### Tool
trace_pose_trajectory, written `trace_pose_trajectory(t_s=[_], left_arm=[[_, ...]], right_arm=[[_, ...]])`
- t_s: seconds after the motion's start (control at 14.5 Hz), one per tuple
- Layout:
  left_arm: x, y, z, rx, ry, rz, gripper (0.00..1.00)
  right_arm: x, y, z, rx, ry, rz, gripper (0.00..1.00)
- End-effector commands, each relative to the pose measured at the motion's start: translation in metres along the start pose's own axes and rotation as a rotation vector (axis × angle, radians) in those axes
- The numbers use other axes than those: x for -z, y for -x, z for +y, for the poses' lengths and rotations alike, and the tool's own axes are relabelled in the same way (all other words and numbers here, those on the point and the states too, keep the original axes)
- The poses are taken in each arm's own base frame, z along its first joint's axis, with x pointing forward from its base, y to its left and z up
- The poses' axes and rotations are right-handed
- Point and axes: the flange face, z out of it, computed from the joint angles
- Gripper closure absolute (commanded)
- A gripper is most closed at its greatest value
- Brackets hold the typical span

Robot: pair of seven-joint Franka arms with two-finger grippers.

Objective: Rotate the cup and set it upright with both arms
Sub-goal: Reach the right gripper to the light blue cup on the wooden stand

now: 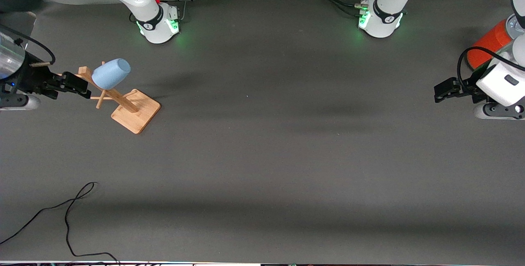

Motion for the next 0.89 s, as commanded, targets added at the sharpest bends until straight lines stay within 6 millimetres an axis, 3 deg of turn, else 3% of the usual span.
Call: trace_pose_trajectory(t_s=[0.0,0.21,0.34,0.55,0.83], left_arm=[[0.003,0.003,-0.001,-0.011,-0.008,0.013,0.00],[0.003,0.003,-0.001,-0.011,-0.008,0.013,0.00],[0.003,0.003,-0.001,-0.011,-0.008,0.013,0.00],[0.003,0.003,-0.001,-0.011,-0.008,0.011,0.00],[0.003,0.003,-0.001,-0.011,-0.008,0.013,0.00]], right_arm=[[0.008,-0.013,0.000,0.019,-0.018,0.009,0.00],[0.015,-0.010,0.006,0.004,-0.020,0.016,0.00],[0.026,0.004,0.008,-0.060,-0.029,0.004,0.00],[0.024,0.023,0.021,-0.451,-0.153,-0.098,0.00],[0.010,0.055,0.021,-0.926,-0.144,-0.191,0.00]])
